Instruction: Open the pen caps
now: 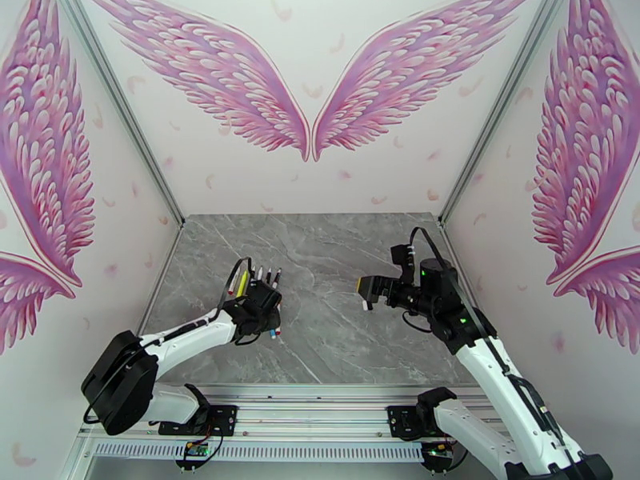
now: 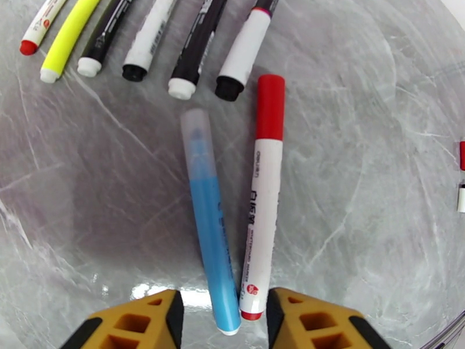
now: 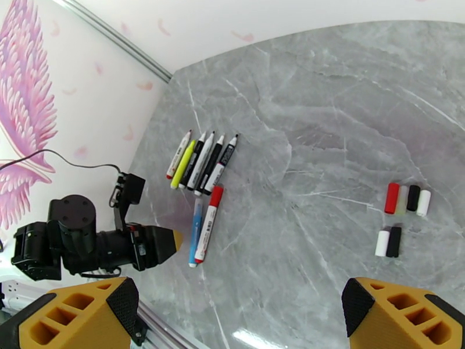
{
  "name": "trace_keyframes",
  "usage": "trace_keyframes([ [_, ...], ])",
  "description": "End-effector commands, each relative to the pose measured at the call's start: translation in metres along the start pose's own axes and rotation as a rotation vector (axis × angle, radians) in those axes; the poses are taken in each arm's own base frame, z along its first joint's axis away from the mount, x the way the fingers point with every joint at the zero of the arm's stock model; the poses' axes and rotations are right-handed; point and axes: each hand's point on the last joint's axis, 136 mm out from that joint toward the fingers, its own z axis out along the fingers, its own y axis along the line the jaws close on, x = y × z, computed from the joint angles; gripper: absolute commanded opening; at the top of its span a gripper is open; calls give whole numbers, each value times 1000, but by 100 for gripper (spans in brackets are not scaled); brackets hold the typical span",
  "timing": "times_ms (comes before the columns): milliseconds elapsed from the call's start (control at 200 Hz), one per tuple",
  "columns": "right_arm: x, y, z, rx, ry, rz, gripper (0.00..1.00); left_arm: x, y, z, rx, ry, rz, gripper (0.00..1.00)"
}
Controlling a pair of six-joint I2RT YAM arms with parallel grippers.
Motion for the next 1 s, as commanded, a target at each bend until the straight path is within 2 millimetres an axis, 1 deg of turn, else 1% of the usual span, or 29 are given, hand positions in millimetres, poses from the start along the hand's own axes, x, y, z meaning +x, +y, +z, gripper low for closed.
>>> trace_keyframes([
  [0, 10, 0, 1, -10, 23, -26, 99, -8, -5, 3, -20, -16, -11, 45],
  [125, 13, -2, 2, -7, 37, -31, 99, -7, -4, 10, -59, -2, 0, 45],
  [350, 19, -1, 3, -30, 49, -42, 99, -4, -6, 21, -77, 22, 2, 43],
  [575, 24, 0, 3, -40, 57, -44, 99, 2, 1, 28, -111, 35, 0, 40],
  [655, 24, 1, 2, -44, 59, -44, 99, 2, 2, 28, -117, 35, 0, 37],
  [815, 24, 0, 2, -42, 57, -45, 99, 5, 8, 31, -145, 44, 7, 34],
  [994, 26, -3, 3, -26, 64, -33, 99, 11, 5, 37, -138, 75, 20, 33],
])
